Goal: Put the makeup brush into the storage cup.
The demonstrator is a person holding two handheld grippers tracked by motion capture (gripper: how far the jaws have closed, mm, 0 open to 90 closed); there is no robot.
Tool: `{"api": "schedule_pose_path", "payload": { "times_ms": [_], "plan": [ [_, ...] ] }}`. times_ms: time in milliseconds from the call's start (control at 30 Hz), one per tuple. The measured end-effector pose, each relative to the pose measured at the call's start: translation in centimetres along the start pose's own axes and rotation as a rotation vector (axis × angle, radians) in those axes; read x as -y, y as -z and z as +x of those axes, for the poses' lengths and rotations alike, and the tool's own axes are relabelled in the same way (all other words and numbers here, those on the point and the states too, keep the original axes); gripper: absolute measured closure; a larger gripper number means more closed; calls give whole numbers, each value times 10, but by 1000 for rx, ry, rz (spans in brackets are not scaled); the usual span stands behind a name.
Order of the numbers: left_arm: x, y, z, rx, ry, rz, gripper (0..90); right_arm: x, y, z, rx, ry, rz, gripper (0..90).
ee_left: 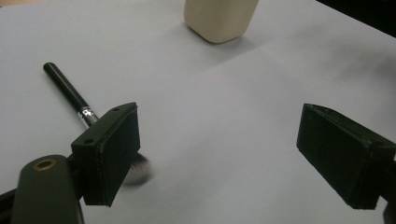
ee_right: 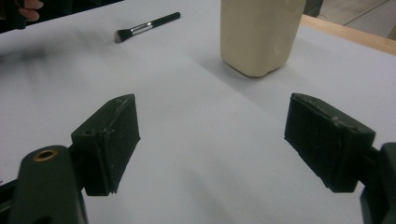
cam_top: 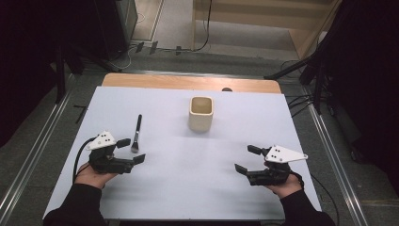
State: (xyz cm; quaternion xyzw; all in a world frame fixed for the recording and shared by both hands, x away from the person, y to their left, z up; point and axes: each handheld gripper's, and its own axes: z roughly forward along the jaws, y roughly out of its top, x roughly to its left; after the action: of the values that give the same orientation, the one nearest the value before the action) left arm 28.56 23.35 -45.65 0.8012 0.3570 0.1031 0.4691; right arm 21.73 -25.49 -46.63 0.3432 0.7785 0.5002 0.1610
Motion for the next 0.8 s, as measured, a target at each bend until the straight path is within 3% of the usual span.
{"api": "schedule_pose_path", "payload": {
  "times_ms": [367, 467, 800],
  "plan": [
    [-13, -5, 3, -61, 14, -5, 136, 1, 3, -2, 16, -6, 0, 191],
    [-16, -6, 3, -98, -3, -1, 139, 1, 3, -2, 17, -3, -1, 191],
    [-25, -10, 9, -150, 37, -1, 140, 1, 3, -3, 13, -6, -7, 190]
  ]
}}
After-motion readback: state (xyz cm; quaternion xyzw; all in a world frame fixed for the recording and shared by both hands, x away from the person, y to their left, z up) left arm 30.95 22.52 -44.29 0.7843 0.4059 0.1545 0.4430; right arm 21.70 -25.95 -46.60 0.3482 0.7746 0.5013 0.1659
